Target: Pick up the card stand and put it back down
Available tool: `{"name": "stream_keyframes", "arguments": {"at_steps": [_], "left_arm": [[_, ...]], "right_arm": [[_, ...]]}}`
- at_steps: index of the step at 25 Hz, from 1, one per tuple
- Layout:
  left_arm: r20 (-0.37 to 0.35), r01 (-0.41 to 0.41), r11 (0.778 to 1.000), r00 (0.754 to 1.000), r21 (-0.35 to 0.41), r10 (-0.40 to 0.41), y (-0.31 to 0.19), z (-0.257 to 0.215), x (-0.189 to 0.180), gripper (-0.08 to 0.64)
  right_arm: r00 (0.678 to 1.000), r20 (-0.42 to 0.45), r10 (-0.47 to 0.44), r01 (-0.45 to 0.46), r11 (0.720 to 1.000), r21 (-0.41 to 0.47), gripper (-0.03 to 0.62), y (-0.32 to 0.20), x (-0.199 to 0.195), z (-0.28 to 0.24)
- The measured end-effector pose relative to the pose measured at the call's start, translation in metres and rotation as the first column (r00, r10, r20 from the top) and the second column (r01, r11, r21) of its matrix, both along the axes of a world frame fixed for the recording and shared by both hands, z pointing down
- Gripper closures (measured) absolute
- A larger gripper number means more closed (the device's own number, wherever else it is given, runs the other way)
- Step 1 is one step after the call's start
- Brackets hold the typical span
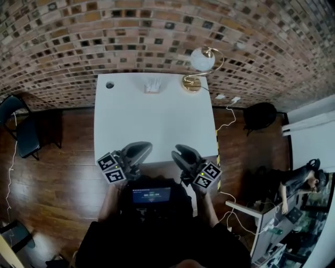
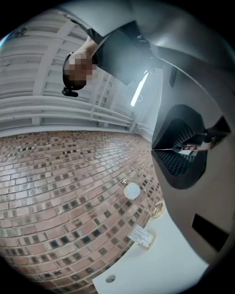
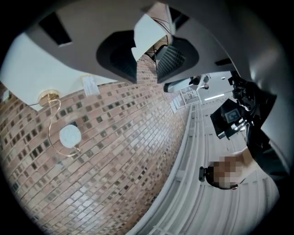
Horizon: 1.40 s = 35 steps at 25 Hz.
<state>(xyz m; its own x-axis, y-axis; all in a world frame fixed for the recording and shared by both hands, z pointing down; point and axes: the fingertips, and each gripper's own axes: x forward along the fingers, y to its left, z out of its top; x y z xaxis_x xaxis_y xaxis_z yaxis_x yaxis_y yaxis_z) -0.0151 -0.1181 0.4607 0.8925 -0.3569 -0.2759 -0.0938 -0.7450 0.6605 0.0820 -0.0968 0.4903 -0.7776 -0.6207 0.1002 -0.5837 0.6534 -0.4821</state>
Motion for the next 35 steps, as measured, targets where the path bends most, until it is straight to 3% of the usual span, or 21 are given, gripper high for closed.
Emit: {"name": "stream_keyframes", "arguments": {"at_steps": [3, 6, 9, 13, 17, 21, 24, 30, 35], "left_arm": [[0.012, 0.021, 0.999, 1.000, -0.032, -0.021, -0.030, 0.014, -0.024, 0.554], [0.033, 0.044, 0.998, 0.999, -0.050, -0.042, -0.053, 0.026, -0.039, 0.412], [0.045, 0.069, 0.996, 0.997, -0.055, -0.066, -0.070, 0.033, -0.048, 0.350], [0.060, 0.103, 0.992, 0.993, -0.074, -0.098, -0.084, 0.040, -0.049, 0.329], [0.119, 0.161, 0.983, 0.982, -0.092, -0.149, -0.095, 0.051, -0.043, 0.305], [0.144, 0.258, 0.954, 0.961, -0.154, -0.237, -0.104, 0.055, -0.026, 0.305], [0.215, 0.306, 0.937, 0.939, -0.170, -0.268, -0.113, 0.058, -0.013, 0.305], [0.277, 0.395, 0.894, 0.902, -0.213, -0.332, -0.121, 0.071, -0.002, 0.305], [0.285, 0.383, 0.889, 0.907, -0.252, -0.311, -0.123, 0.082, 0.008, 0.305]], "right_arm": [[0.999, -0.024, 0.033, -0.034, 0.999, -0.024, 0.437, -0.022, -0.011, 0.006], [0.996, -0.054, 0.069, -0.072, 0.996, -0.055, 0.411, -0.035, -0.012, 0.017], [0.995, -0.070, 0.069, -0.076, 0.993, -0.089, 0.411, -0.048, -0.009, 0.031], [0.994, -0.112, 0.010, -0.022, 0.994, -0.106, 0.394, -0.074, -0.001, 0.048], [0.994, -0.096, -0.044, 0.035, 0.994, -0.101, 0.391, -0.112, 0.012, 0.068], [0.985, -0.132, -0.107, 0.094, 0.990, -0.106, 0.390, -0.154, 0.043, 0.097], [0.976, -0.158, -0.148, 0.133, 0.986, -0.104, 0.371, -0.202, 0.060, 0.123], [0.945, -0.251, -0.208, 0.187, 0.977, -0.106, 0.341, -0.301, 0.067, 0.197], [0.886, -0.384, -0.261, 0.249, 0.965, -0.081, 0.331, -0.351, 0.042, 0.244]]}}
